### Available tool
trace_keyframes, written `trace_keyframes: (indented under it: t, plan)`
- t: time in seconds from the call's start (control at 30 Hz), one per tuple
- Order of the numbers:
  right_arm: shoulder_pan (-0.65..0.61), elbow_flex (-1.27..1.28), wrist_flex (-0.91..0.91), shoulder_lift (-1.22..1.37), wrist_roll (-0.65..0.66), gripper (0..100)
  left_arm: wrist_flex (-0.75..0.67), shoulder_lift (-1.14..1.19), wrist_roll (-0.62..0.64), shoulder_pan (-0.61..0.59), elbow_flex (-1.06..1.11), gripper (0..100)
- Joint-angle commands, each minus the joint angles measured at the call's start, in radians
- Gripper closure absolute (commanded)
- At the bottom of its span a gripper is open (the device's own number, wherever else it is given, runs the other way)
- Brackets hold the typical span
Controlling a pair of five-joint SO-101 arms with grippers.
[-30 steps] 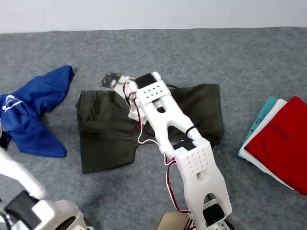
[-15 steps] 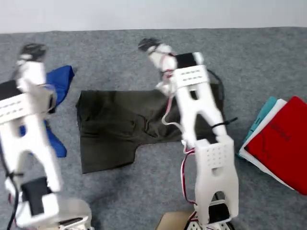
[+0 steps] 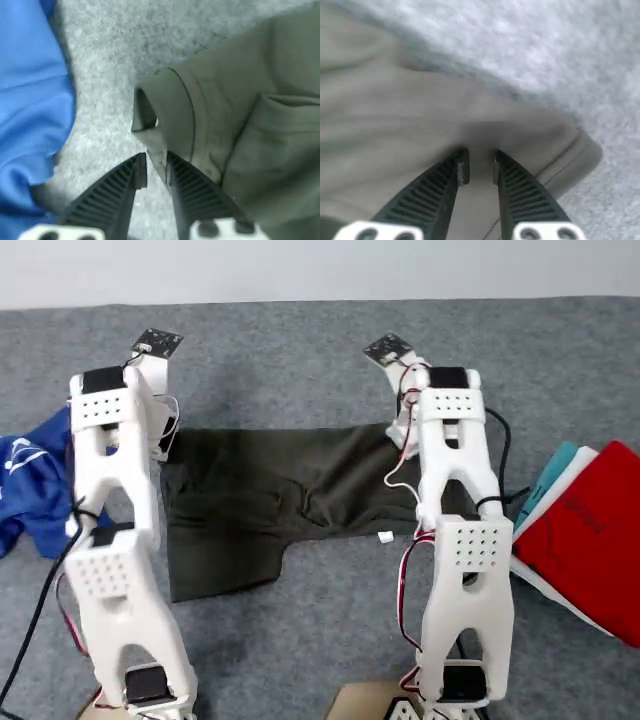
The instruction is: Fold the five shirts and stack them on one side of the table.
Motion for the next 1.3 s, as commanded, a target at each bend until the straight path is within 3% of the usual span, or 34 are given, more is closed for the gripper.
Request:
trace_keyframes:
  t: [0.0, 0.2, 0.43, 0.7, 0.93, 1.13, 1.27]
  plan:
    - [0.045, -0.057, -0.038, -0.005, -0.011, 90.1, 0.109, 0.167, 0.003, 0.018, -0.3, 88]
    - [0.093, -0.057, -0.061, -0.002, -0.008, 90.1, 0.141, 0.365, 0.008, -0.014, -0.539, 88]
    - [0.122, -0.058, -0.042, -0.042, -0.011, 90.1, 0.141, 0.315, 0.008, -0.051, -0.59, 88]
    - [0.044, -0.058, 0.042, -0.176, -0.012, 90.2, 0.143, 0.126, 0.011, 0.012, -0.573, 88]
    - [-0.008, -0.052, 0.002, -0.14, -0.012, 90.2, 0.092, 0.124, 0.02, 0.137, -0.341, 88]
    - [0.053, -0.055, -0.064, -0.028, -0.012, 90.2, -0.008, 0.25, 0.017, 0.103, -0.315, 88]
    - [0.102, -0.057, -0.081, -0.008, -0.011, 90.2, 0.002, 0.27, 0.015, 0.032, -0.369, 88]
